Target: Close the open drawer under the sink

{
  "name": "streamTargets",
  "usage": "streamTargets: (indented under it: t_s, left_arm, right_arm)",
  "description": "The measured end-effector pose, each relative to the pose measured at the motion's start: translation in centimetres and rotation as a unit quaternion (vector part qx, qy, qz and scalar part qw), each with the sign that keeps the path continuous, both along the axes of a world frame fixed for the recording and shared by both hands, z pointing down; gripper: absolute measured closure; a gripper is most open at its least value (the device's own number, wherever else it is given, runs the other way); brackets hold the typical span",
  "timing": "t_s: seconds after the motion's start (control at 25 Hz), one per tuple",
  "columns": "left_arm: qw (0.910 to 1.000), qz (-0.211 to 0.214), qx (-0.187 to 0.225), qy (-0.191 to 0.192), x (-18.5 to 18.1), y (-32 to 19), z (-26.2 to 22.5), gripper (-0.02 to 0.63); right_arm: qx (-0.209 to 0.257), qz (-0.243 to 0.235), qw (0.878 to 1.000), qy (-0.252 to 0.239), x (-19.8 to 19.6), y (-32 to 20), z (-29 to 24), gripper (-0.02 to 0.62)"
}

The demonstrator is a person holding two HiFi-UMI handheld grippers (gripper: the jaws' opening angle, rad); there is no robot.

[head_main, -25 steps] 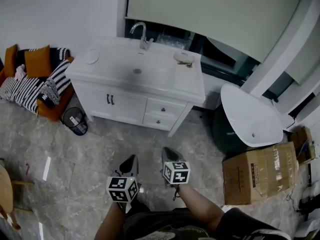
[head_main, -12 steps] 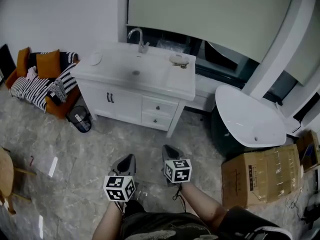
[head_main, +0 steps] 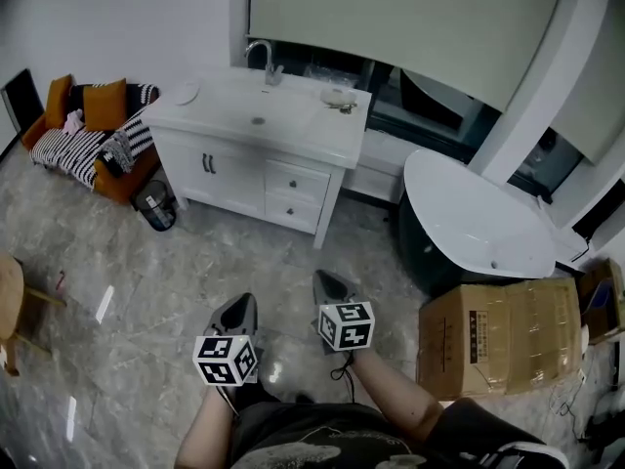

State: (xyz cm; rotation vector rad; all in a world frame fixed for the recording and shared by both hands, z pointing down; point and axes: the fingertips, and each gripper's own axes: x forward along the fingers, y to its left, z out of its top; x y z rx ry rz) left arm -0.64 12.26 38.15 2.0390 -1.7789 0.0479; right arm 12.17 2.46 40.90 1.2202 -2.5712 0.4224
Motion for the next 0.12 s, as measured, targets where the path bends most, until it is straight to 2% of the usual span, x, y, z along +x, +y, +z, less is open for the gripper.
streamTargets:
  t_s: [0.12]
  left_arm:
    - [1.0, -0.004, 0.003, -0.004, 2.6, 1.8, 0.0, 0.589]
  right_arm:
    - [-0.004, -0.002, 1.0, -0.002, 2.6, 2.1, 0.4, 0.565]
